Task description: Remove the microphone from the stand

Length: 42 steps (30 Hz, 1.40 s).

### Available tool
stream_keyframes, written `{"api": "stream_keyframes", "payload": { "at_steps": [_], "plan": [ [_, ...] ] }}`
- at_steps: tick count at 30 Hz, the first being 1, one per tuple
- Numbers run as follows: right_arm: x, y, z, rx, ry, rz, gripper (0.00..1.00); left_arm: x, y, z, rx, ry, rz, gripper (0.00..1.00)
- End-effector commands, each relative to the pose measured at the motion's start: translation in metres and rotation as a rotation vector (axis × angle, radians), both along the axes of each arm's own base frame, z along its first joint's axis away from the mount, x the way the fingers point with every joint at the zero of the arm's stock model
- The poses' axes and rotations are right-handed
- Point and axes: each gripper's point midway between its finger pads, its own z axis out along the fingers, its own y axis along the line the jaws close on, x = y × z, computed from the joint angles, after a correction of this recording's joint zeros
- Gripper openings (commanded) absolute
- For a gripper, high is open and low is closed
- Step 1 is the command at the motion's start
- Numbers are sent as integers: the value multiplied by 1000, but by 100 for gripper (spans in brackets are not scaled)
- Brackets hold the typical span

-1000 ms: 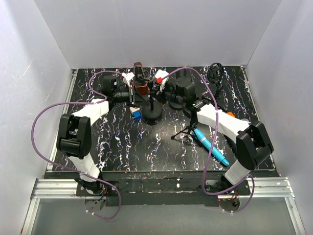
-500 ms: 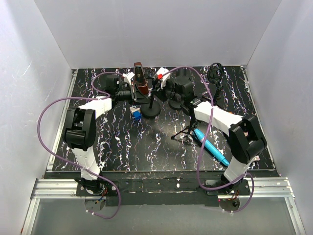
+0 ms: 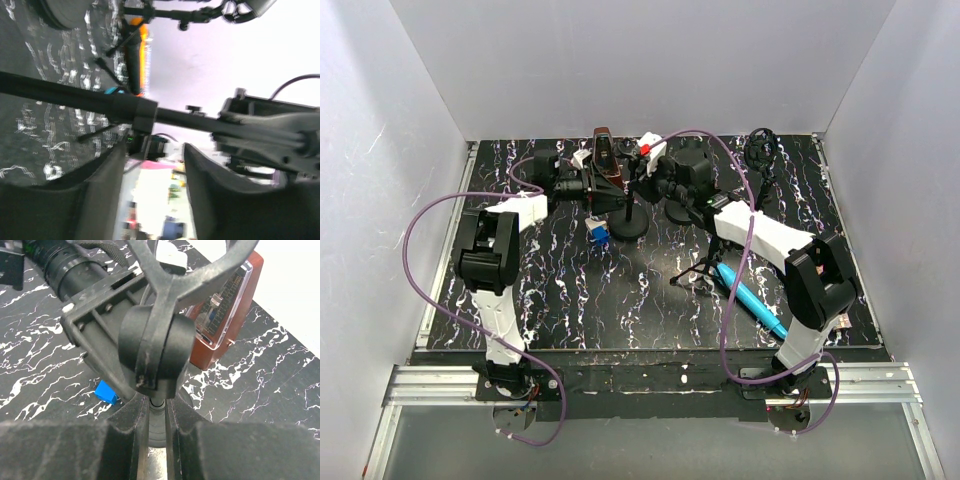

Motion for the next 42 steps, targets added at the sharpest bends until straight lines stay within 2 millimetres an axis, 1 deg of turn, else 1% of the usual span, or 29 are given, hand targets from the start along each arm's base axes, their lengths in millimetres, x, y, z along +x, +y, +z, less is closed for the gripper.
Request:
{"api": "stream_keyframes", "payload": {
  "at_steps": [1, 3, 5, 8, 9, 10, 11, 12, 13, 14, 16, 18, 21, 22, 25, 26, 29, 31, 34, 36, 37, 39, 41, 42],
  "plan": [
    [2, 9, 39, 57, -38, 22, 1, -2, 11, 33, -120, 141, -73, 61],
    [4, 10, 37, 53, -30, 21, 1, 5, 25, 38, -92, 78, -11, 67],
    [5, 10, 35, 44, -19, 16, 1, 11, 43, 31, -36, 88, 70, 75],
    [7, 11, 36, 29, -10, 15, 1, 13, 65, 35, -17, 69, 134, 78],
    [7, 11, 36, 25, -8, 17, 1, 12, 65, 37, -12, 63, 140, 78],
    [7, 12, 38, 23, -4, 22, 6, 17, 82, 38, -13, 61, 181, 78],
    [7, 12, 39, 17, 0, 25, 14, 18, 87, 41, -12, 54, 197, 78],
    [7, 12, 39, 12, 8, 27, 21, 19, 90, 44, -13, 42, 206, 78],
    [6, 12, 38, 8, 19, 28, 32, 19, 93, 47, -12, 29, 216, 78],
    [4, 12, 39, 3, 30, 30, 40, 19, 95, 51, -11, 19, 223, 78],
    [-1, 10, 40, -3, 46, 40, 51, 20, 101, 59, -7, -13, 239, 78],
    [-6, 5, 42, -3, 59, 33, 63, 21, 107, 71, 1, -67, 255, 78],
    [-18, -4, 50, 0, 65, 28, 74, 22, 114, 91, 31, -176, 269, 83],
    [-22, -7, 53, 0, 65, 30, 76, 21, 116, 97, 44, -209, 277, 84],
    [-30, -12, 71, 24, 43, 31, 78, 22, 121, 112, 68, -287, 301, 84],
    [-34, -15, 68, 15, 64, 27, 79, 22, 122, 116, 69, -299, 304, 84],
    [-32, -14, 85, 51, 49, 13, 77, 18, 123, 124, 89, -336, 303, 84],
    [-27, -10, 92, 63, 46, -1, 77, 14, 123, 126, 104, -358, 299, 84],
    [-13, -4, 97, 69, 37, -33, 77, 7, 123, 127, 114, -355, 292, 84],
    [-2, -2, 99, 71, 34, -66, 77, 3, 123, 131, 123, -378, 289, 84],
    [1, -1, 98, 68, 37, -75, 76, 1, 123, 132, 128, -385, 288, 84],
    [5, 1, 103, 75, 28, -84, 75, -3, 122, 136, 143, -403, 282, 84],
    [6, 2, 114, 93, 12, -82, 75, -7, 123, 144, 159, -435, 278, 84],
    [6, 2, 125, 105, -7, -81, 75, -9, 123, 148, 169, -448, 279, 84]
  ]
}}
